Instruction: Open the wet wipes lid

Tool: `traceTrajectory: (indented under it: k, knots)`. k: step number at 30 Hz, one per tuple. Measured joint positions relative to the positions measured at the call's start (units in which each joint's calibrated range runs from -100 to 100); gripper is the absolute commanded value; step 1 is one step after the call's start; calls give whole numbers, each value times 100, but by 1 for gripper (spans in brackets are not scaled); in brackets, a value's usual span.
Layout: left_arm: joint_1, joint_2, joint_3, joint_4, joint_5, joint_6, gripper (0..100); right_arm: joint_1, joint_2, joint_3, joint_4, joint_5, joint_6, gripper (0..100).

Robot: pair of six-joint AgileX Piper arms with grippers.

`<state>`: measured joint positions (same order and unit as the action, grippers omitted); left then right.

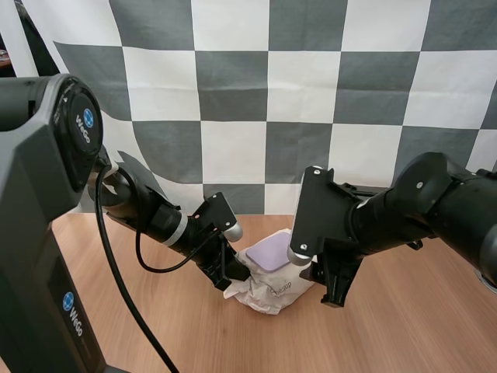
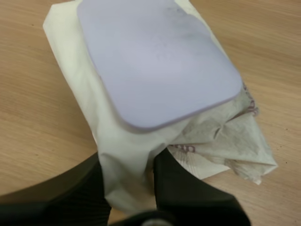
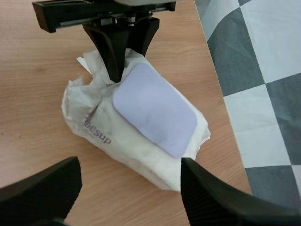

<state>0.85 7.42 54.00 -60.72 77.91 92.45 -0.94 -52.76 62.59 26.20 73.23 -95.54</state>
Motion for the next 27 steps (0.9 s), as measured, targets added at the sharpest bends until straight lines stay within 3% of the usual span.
traceTrajectory:
  k: [5, 10, 17, 27]
  knots:
    - [0, 0, 0, 8, 135, 0, 0, 0, 517, 0, 0, -435, -446, 100]
    - [0, 0, 0, 42, 150, 0, 0, 3, 944, 0, 13, -1023, -446, 100]
    - [0, 0, 0, 259, 528, 0, 0, 284, 1281, 0, 126, -1708, -446, 100]
    - [0, 0, 0, 284, 547, 0, 0, 470, 1284, 0, -97, -1834, -446, 100]
